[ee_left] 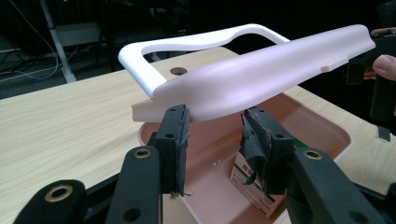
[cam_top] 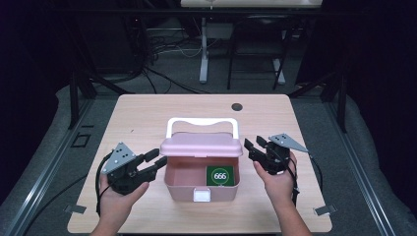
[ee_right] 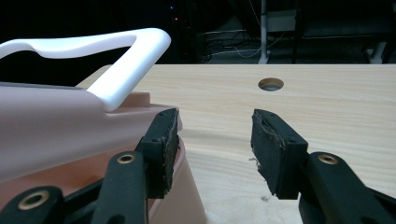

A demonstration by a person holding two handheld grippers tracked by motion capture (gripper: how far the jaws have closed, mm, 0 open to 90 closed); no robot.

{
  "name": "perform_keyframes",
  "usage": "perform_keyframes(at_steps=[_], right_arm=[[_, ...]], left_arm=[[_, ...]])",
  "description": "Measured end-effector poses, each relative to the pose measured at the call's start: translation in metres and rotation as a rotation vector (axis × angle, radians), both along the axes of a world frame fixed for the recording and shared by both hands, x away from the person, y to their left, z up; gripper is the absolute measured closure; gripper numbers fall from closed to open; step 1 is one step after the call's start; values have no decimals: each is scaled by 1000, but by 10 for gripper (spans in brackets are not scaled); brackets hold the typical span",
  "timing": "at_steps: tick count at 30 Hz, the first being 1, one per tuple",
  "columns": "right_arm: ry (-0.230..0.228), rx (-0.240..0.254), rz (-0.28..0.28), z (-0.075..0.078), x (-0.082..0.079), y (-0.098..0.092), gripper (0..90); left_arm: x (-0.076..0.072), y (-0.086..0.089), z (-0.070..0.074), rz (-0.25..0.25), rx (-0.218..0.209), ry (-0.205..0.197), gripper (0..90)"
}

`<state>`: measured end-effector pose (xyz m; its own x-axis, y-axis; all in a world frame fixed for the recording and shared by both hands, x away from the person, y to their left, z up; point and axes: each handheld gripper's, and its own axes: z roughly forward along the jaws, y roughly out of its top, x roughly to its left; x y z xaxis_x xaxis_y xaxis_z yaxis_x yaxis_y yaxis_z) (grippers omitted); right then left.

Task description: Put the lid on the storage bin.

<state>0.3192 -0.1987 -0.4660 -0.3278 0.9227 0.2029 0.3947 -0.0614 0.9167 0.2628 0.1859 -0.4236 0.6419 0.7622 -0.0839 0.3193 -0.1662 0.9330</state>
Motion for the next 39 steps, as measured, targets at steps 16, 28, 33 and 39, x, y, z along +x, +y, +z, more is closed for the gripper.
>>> perform_keyframes(at_steps=[16,28,33,39], right_arm=[[1,8,-1,0,0,-1,502],[5,9,-5,-2,2,-2,497],[5,9,-6,-2,2,-2,498],[6,8,-6,-3,2,-2,497]], left_arm=[[-7,3,-13,-9,7,23,614],[-12,4,-26,-20,18,37,611],[-14,5,-29,-23,17,44,611],[-15,5,-34,-27,22,56,611]])
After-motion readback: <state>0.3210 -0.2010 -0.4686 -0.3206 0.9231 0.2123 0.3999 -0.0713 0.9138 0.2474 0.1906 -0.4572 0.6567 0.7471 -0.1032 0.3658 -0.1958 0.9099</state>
